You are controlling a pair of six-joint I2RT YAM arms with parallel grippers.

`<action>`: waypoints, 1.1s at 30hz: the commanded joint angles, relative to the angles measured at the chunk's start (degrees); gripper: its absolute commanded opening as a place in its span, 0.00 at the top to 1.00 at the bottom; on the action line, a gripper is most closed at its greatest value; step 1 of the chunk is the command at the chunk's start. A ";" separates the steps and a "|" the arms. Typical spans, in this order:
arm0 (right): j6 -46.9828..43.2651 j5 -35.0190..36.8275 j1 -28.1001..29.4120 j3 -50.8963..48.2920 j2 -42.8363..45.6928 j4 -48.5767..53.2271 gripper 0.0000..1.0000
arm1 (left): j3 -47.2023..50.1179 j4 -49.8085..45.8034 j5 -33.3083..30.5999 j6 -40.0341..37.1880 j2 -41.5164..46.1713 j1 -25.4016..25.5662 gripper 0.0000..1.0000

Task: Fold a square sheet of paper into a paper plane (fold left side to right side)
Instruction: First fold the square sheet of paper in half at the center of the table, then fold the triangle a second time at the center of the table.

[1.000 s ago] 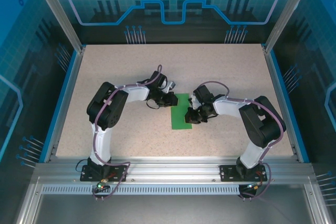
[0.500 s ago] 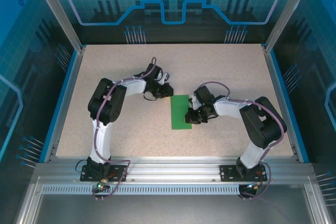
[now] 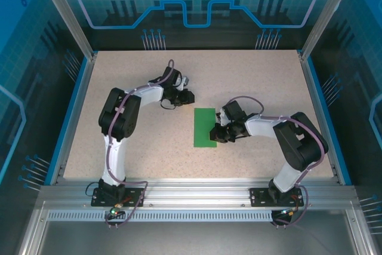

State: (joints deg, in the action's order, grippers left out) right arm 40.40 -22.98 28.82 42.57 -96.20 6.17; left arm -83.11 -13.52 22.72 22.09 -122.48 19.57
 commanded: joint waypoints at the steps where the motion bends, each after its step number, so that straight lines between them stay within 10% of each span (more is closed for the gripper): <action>1: 2.72 0.11 0.63 -2.22 1.59 -3.48 0.83 | 1.61 -1.73 -0.48 -1.09 7.57 -0.33 0.72; 19: 0.34 9.59 -6.09 -2.16 14.79 0.18 0.19 | 11.54 -1.47 9.43 7.13 9.39 6.92 0.73; 33: -2.83 1.24 -7.57 -1.06 12.92 9.49 0.32 | 10.95 -4.71 6.93 6.11 5.76 7.26 0.74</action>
State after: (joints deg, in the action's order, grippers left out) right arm 38.96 -18.04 21.96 40.82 -81.91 11.51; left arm -70.89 -15.51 30.24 28.40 -116.31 26.96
